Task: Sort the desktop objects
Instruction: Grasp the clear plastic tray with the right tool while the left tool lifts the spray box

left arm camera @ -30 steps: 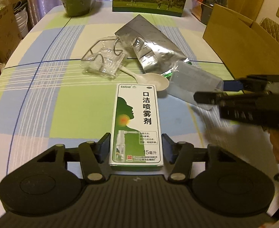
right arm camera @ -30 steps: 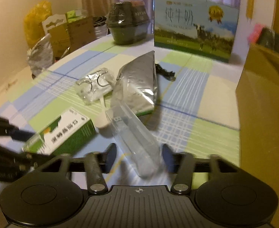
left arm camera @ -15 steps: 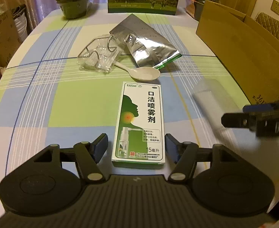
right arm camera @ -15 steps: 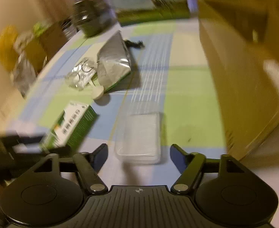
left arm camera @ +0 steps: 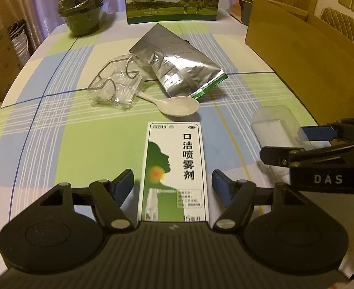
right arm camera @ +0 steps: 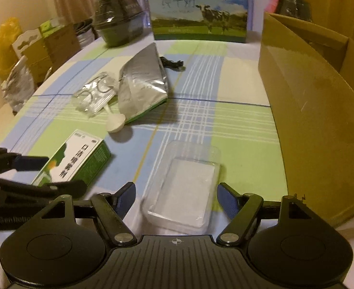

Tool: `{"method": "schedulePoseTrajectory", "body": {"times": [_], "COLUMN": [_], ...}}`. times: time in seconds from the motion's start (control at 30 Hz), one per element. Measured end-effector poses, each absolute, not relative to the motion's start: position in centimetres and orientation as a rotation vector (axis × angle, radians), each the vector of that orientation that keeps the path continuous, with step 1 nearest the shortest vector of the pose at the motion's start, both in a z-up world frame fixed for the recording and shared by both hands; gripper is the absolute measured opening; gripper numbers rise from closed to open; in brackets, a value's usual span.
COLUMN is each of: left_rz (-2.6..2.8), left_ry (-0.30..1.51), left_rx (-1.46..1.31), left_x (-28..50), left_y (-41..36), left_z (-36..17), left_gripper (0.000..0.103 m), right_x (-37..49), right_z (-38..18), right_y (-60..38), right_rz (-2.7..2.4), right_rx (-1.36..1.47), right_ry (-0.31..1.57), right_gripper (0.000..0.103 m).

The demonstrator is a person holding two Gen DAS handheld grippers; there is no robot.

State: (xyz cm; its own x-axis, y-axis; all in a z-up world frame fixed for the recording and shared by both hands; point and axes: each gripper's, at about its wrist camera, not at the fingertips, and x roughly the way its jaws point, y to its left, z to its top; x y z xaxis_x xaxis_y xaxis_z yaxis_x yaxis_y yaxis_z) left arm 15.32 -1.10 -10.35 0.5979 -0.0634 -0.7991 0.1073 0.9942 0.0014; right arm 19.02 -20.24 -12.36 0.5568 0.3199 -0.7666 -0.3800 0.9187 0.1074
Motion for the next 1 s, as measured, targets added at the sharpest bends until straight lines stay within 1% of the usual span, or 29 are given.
{"method": "schedulePoseTrajectory", "body": {"times": [0.17, 0.23, 0.3, 0.33, 0.37, 0.67, 1.0], "left_rz": [-0.106, -0.111, -0.116, -0.114, -0.11, -0.118, -0.143], "left_ry": [0.933, 0.938, 0.95, 0.954, 0.957, 0.963, 0.937], "left_rx": [0.06, 0.062, 0.06, 0.064, 0.069, 0.028, 0.021], "left_x": [16.1, 16.3, 16.5, 16.5, 16.5, 14.8, 12.0], "left_y": [-1.3, -1.4, -1.4, -1.5, -1.5, -1.5, -2.7], "left_z": [-10.7, -10.8, -10.9, -11.0, -11.0, -10.4, -8.4], "left_gripper": [0.066, 0.064, 0.058, 0.056, 0.051, 0.051, 0.051], "right_x": [19.8, 19.8, 19.6, 19.5, 19.4, 16.9, 13.6], "right_z": [-12.8, -12.9, -12.9, -12.9, -13.0, -12.6, -9.2], "right_y": [-19.9, -19.9, -20.0, -20.0, -20.0, -20.4, -22.3], "right_rz": [0.377, 0.37, 0.369, 0.371, 0.371, 0.355, 0.332], "right_rx": [-0.07, -0.076, -0.087, -0.091, -0.096, -0.102, -0.067], "right_ry": [0.903, 0.903, 0.9, 0.901, 0.902, 0.874, 0.823], "right_gripper": [0.072, 0.071, 0.067, 0.059, 0.054, 0.053, 0.053]}}
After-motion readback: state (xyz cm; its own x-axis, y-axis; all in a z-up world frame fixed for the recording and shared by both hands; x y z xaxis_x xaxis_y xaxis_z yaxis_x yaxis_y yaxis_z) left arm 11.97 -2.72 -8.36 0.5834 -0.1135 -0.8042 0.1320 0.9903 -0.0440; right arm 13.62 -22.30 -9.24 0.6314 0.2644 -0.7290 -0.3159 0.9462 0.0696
